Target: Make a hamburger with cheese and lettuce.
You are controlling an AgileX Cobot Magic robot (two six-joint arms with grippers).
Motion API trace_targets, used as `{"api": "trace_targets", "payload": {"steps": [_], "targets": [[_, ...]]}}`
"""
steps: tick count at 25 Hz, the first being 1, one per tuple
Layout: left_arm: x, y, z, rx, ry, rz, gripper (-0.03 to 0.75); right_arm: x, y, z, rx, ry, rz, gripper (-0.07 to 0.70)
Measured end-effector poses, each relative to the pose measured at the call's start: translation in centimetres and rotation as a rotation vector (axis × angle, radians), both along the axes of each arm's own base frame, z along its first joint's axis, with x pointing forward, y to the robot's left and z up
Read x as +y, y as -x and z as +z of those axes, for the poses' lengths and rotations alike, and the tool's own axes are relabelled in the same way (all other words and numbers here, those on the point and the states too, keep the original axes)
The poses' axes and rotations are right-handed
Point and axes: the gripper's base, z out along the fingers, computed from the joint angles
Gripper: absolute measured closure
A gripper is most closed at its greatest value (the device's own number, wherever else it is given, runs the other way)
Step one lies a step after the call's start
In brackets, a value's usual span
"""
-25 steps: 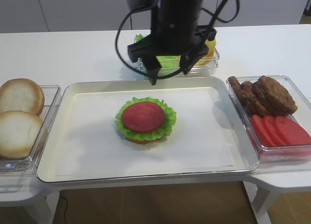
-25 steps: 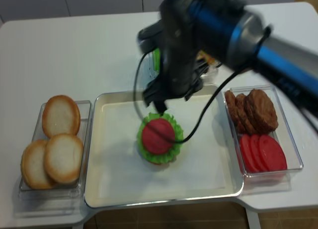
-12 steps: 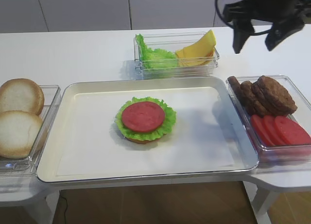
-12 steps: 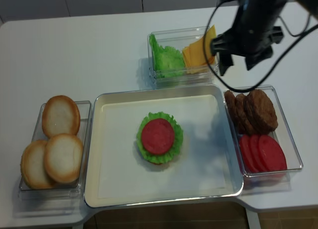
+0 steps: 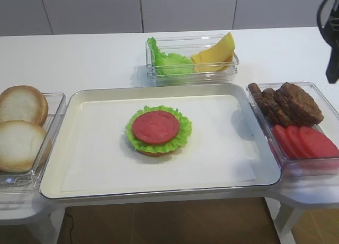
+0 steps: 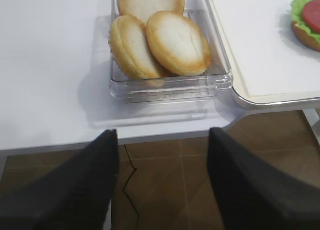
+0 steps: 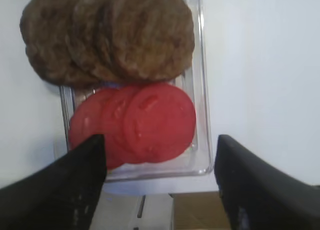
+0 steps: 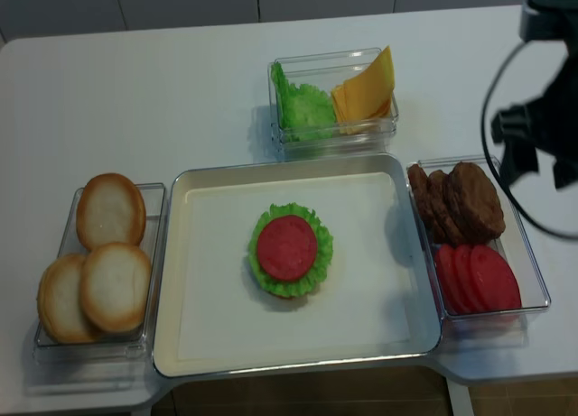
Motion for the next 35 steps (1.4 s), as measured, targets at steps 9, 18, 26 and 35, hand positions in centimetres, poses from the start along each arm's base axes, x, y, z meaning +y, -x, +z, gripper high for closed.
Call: {"api": "trace_targets", "payload": {"steps": [9, 18, 26, 35], "targets": [[0.0, 0.0, 0.0, 0.000, 0.000, 0.000, 0.292, -1.1, 10.2, 0.2, -0.140, -0.025, -0.003, 0.122], [0.0, 0.0, 0.0, 0.000, 0.000, 0.000, 0.292, -2.2, 20.0, -0.6, -0.326, -0.042, 0.001, 0.123], [0.0, 0.0, 0.0, 0.000, 0.000, 0.000, 0.292, -3.0, 26.9, -2.8, -0.559, -0.058, 0.005, 0.124], [0.0, 0.0, 0.0, 0.000, 0.000, 0.000, 0.292, -3.0, 29.2, -5.8, -0.649, -0.052, 0.070, 0.125]]}}
